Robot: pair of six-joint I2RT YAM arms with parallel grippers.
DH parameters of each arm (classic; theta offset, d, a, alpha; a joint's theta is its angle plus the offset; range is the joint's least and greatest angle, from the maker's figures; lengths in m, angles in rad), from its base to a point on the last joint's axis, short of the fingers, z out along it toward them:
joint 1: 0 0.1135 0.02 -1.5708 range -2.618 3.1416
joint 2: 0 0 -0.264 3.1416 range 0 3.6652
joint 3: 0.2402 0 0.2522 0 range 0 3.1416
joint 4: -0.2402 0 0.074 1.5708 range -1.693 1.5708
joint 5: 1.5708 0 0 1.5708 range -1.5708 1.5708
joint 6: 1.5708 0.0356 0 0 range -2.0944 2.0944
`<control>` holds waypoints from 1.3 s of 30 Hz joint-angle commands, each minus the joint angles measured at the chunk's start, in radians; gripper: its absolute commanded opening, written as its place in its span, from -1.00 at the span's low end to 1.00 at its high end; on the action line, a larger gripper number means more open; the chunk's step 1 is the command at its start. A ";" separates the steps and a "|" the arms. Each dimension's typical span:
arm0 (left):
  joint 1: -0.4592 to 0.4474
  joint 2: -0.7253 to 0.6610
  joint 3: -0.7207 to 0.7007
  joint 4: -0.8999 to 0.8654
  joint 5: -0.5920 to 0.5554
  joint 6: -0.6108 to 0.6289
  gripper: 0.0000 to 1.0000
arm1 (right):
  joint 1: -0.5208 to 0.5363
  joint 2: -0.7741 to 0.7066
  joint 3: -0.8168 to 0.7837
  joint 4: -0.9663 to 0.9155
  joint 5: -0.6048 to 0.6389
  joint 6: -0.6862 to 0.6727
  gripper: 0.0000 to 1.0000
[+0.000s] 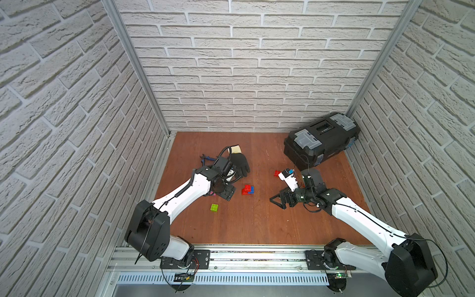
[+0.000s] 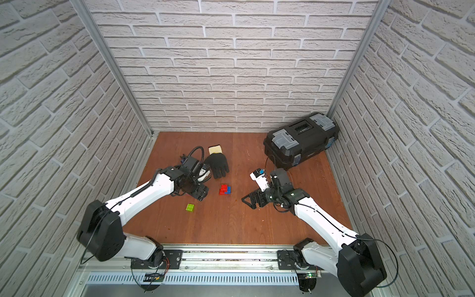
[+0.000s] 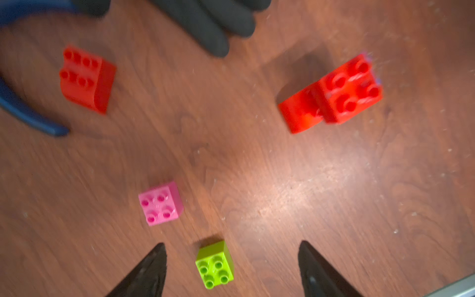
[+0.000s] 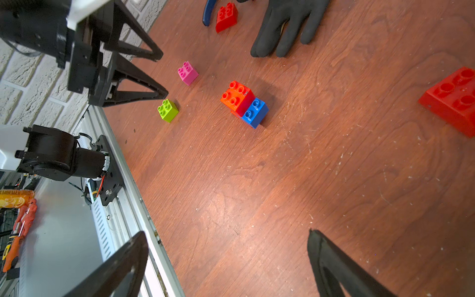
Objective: Assemble the letter s with lego
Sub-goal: Pick up the lego brick from the center of the board.
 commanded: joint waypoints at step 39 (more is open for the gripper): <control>0.041 0.015 -0.288 0.161 -0.102 -0.364 -0.22 | 0.013 0.020 0.038 -0.041 0.068 -0.011 0.96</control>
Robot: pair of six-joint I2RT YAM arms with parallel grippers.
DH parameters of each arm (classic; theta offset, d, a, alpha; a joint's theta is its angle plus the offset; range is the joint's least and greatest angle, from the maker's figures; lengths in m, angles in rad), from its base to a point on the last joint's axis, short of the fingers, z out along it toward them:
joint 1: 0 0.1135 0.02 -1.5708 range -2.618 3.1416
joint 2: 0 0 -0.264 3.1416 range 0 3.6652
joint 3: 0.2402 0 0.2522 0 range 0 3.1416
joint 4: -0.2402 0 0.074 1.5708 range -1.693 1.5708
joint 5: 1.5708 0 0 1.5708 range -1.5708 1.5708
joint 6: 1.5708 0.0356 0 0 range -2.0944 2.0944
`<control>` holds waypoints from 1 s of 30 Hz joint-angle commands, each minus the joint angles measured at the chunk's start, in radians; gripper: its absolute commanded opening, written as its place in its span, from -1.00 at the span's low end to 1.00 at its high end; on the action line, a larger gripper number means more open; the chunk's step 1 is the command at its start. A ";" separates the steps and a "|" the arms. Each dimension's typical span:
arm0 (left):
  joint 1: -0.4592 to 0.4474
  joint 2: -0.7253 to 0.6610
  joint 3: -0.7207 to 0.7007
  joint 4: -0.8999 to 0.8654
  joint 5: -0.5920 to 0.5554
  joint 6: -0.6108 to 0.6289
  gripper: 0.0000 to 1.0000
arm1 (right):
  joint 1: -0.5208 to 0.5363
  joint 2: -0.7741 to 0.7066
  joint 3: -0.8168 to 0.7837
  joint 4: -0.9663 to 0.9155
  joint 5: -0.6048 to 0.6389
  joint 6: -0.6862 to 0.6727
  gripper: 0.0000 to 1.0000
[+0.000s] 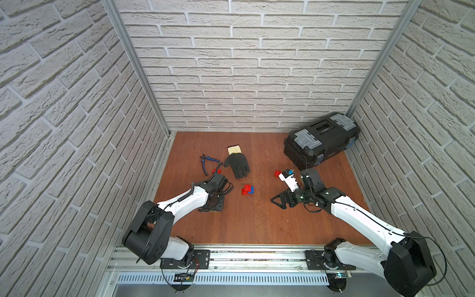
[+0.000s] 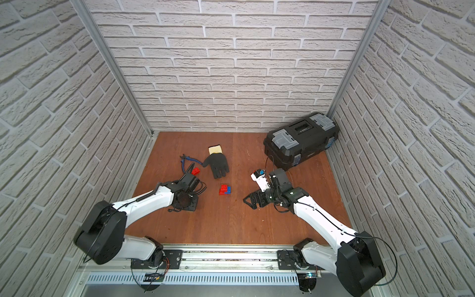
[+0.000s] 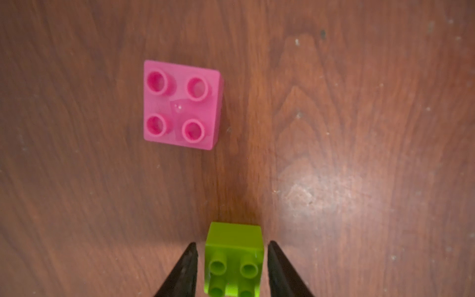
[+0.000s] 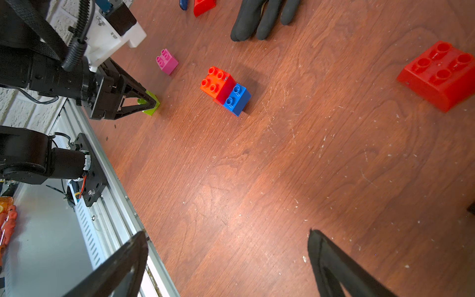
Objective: Assemble the letter s with lego
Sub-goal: Pick up the lego brick from the center of the board, then place the lego brick at the center of the board.
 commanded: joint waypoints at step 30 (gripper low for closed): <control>-0.417 0.290 0.352 -0.042 -0.138 -0.574 -0.60 | -0.112 -0.020 0.018 -0.030 0.053 -0.003 0.99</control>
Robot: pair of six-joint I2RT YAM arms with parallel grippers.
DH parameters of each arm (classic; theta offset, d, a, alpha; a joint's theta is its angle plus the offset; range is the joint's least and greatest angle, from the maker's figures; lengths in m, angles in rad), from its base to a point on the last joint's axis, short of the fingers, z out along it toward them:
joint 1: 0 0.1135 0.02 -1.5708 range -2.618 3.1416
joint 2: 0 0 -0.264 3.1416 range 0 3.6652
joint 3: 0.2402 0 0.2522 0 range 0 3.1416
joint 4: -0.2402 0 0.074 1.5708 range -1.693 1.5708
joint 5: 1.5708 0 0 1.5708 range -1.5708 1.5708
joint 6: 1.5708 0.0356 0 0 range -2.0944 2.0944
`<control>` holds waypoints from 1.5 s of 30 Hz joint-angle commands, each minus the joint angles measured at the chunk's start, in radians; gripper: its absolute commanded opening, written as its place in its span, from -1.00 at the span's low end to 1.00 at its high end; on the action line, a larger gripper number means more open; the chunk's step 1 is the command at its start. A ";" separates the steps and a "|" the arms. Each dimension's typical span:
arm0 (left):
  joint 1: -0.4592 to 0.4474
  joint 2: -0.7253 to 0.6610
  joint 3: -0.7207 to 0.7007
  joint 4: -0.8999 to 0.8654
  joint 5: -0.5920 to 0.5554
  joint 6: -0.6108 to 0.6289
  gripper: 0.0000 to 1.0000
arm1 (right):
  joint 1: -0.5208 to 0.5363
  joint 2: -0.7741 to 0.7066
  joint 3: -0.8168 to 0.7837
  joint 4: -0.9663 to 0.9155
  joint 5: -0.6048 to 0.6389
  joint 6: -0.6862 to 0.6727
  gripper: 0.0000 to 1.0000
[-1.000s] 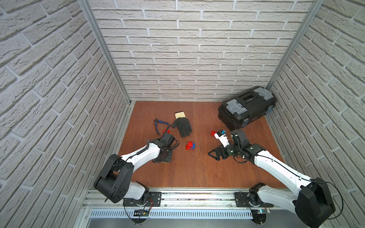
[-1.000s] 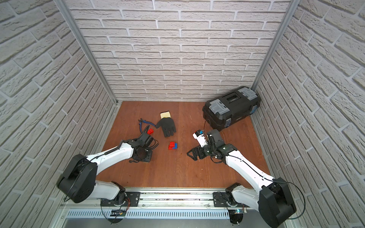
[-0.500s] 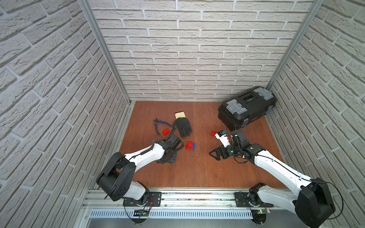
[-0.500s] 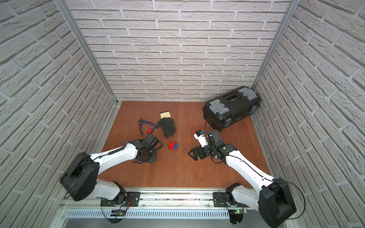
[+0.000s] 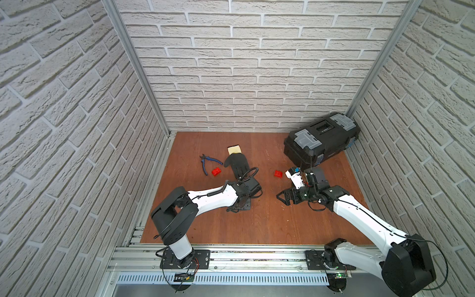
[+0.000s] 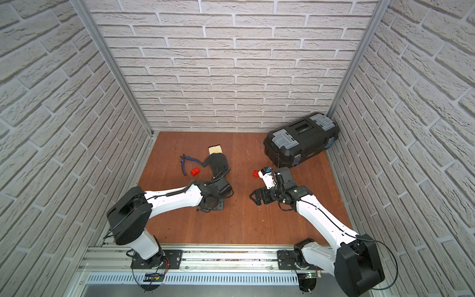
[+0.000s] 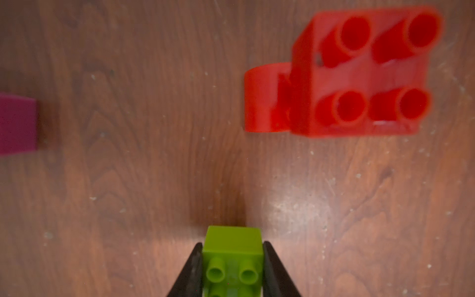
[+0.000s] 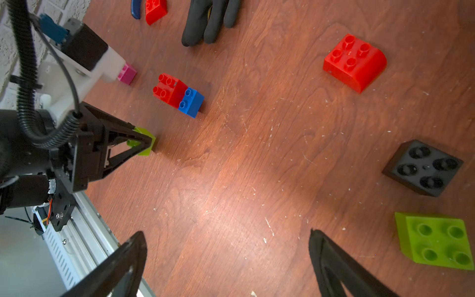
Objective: Assemble the letter s with lego
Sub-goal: Place the lego brick at the center of the board.
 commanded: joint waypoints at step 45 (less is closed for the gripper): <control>0.047 -0.104 0.100 -0.020 0.083 0.154 0.96 | -0.084 0.037 0.075 0.062 -0.081 -0.211 0.94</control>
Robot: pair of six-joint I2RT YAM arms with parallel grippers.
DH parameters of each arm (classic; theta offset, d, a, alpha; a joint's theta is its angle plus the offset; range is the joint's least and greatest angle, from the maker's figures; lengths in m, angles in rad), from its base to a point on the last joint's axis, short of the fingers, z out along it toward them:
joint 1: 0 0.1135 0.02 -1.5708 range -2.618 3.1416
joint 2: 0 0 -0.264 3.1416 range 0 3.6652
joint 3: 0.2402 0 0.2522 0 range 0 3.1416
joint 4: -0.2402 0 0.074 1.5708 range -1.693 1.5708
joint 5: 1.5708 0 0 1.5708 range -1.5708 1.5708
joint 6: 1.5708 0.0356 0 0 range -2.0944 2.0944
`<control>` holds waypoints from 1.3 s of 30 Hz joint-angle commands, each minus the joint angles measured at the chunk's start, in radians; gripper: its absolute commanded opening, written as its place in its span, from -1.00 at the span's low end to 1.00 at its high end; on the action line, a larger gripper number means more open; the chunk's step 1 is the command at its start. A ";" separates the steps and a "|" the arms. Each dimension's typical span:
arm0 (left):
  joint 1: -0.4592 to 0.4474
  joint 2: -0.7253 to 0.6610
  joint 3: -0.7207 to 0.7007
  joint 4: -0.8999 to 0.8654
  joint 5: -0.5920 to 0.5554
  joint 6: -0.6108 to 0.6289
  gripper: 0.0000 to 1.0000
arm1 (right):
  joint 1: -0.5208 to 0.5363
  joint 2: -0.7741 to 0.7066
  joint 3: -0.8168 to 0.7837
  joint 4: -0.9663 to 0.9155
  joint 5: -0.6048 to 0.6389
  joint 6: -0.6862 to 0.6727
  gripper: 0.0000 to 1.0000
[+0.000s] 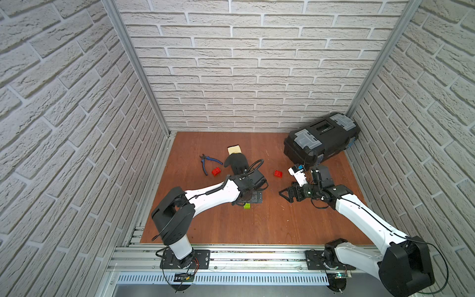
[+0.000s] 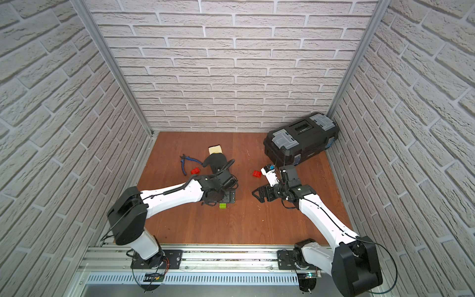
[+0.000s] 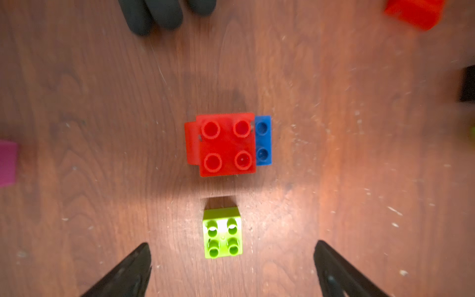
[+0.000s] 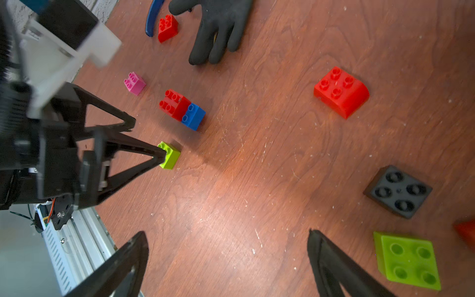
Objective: Assemble the letter s with lego
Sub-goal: Place the lego brick at the center of the board, then pick up the lego brick from the center of the board.
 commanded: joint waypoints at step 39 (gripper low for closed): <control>0.376 -0.269 -0.176 0.239 0.415 0.405 0.96 | -0.008 0.787 0.741 -0.324 0.295 -0.877 0.48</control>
